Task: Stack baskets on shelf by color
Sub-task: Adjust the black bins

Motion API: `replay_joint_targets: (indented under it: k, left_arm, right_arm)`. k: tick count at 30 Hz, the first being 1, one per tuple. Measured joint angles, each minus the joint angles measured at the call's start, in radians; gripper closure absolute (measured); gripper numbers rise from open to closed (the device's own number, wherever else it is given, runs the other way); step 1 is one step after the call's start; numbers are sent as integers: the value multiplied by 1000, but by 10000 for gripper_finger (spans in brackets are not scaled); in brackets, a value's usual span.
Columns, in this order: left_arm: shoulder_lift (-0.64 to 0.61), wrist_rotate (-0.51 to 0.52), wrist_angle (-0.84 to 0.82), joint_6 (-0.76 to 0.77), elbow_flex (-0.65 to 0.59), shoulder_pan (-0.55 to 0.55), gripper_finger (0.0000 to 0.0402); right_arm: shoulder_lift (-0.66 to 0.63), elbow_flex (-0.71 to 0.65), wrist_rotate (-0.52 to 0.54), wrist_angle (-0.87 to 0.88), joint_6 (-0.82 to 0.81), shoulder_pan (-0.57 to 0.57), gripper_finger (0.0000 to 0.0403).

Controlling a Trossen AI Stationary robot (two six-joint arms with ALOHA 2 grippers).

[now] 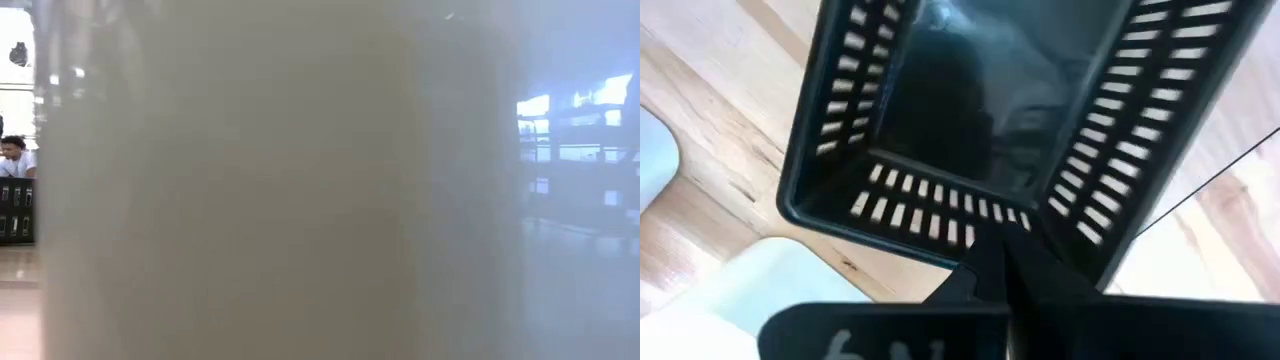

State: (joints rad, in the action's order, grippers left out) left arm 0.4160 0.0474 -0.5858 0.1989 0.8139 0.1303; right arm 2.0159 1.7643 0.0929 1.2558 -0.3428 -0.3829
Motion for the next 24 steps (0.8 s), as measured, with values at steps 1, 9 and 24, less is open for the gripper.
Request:
replay_joint_targets:
  k: [1,9,24]
  left_arm:
    - [0,3,0,0,0,0,401]
    - [0,13,0,0,0,0,401]
    - [0,14,0,7,0,0,401]
  right_arm:
    - [0,9,0,-4,0,-1,403]
    - [0,94,-16,-85,36,-6,403]
    - [1,140,-225,-324,56,68,403]
